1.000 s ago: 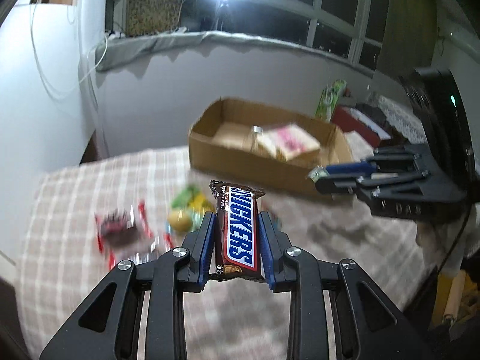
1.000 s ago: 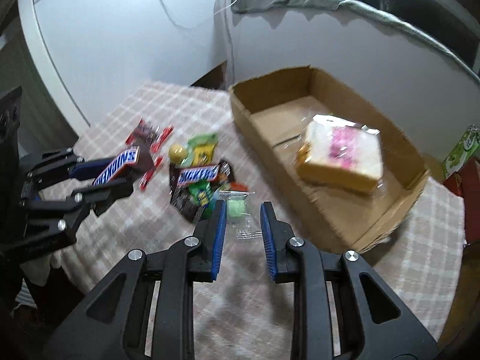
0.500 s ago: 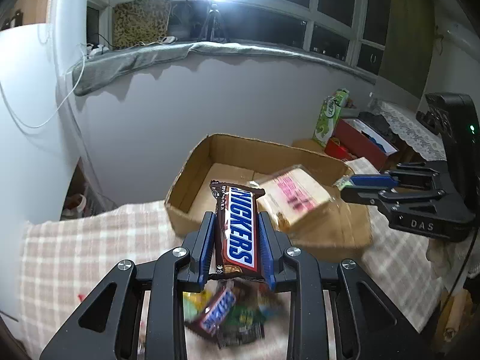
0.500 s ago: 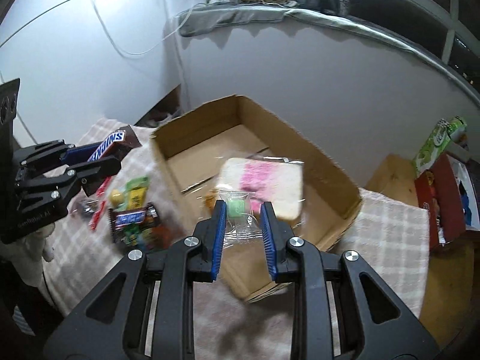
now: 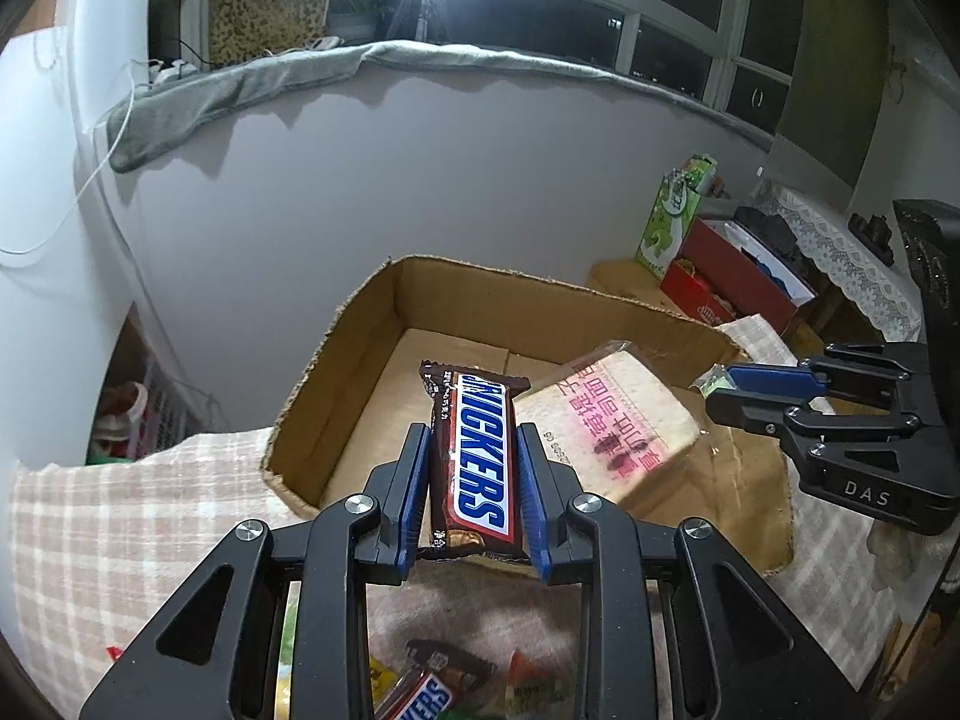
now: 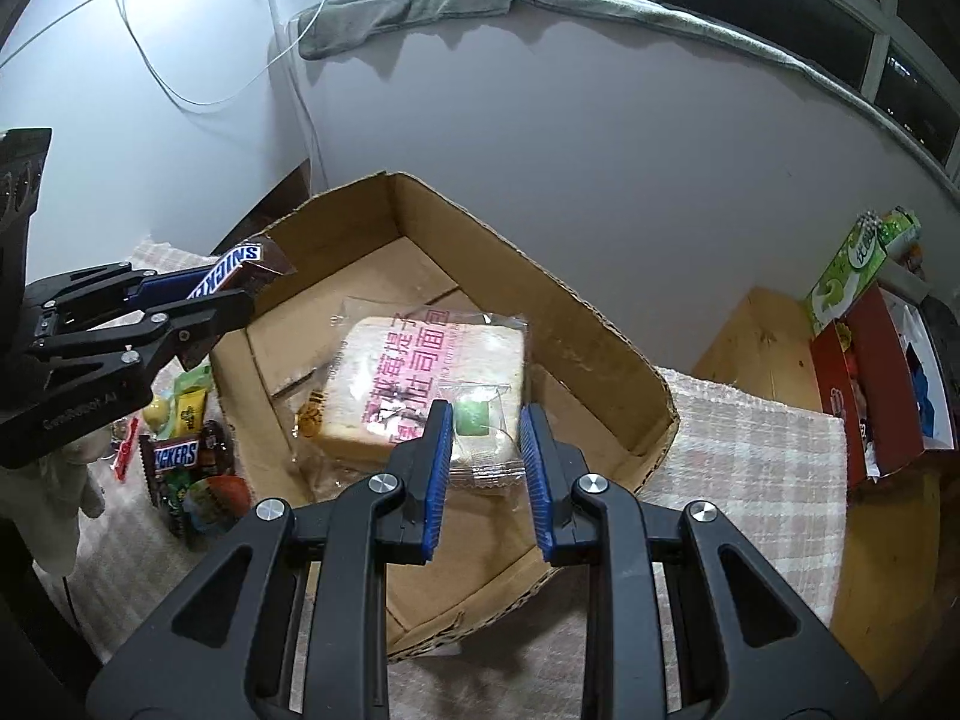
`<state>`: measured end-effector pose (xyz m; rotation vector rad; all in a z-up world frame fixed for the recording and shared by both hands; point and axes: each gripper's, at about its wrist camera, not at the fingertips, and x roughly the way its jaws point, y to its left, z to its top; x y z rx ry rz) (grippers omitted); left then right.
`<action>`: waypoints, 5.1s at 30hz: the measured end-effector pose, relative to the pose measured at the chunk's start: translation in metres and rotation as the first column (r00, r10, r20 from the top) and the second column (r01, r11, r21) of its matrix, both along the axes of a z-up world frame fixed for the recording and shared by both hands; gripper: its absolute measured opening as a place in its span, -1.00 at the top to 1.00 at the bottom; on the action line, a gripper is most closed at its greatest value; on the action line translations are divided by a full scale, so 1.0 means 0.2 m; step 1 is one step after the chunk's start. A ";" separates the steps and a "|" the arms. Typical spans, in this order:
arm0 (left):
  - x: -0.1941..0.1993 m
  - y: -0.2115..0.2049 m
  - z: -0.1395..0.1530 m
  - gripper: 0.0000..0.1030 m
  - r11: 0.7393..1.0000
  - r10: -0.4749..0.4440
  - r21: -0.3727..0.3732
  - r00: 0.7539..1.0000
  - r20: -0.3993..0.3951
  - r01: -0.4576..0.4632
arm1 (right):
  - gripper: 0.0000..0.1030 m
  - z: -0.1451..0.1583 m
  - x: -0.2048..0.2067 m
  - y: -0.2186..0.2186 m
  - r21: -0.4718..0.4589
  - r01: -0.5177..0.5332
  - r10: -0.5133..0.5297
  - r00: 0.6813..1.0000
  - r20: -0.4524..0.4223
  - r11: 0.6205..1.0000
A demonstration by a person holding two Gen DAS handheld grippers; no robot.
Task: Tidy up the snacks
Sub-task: 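Carry the Snickers bar with the left tool and drop it into the box, then move the left tool back over the red-wrapped pastry packets, then close the left tool on a red-wrapped pastry packet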
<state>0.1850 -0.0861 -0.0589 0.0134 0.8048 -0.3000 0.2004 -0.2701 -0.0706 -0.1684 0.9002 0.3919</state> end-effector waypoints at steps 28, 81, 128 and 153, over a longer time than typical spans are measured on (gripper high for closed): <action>-0.19 0.18 0.20 0.40 0.998 0.066 -0.021 0.995 0.074 -0.065 | 0.14 0.11 -0.15 0.06 0.002 -0.016 0.016 0.999 0.050 1.000; -0.53 0.81 -0.23 0.29 0.984 0.152 -0.067 0.972 -0.178 -0.167 | 0.14 -0.28 -0.40 0.56 0.095 -0.151 0.164 0.974 -0.155 0.984; -0.57 0.72 -0.31 0.01 0.978 0.162 -0.088 0.952 -0.260 -0.190 | 0.14 -0.34 -0.37 0.60 0.075 -0.158 0.168 0.972 -0.164 0.985; -0.59 0.61 -0.35 0.31 0.991 0.119 0.087 0.968 -0.222 -0.102 | 0.34 -0.40 -0.34 0.64 0.054 -0.182 0.189 0.966 -0.178 0.982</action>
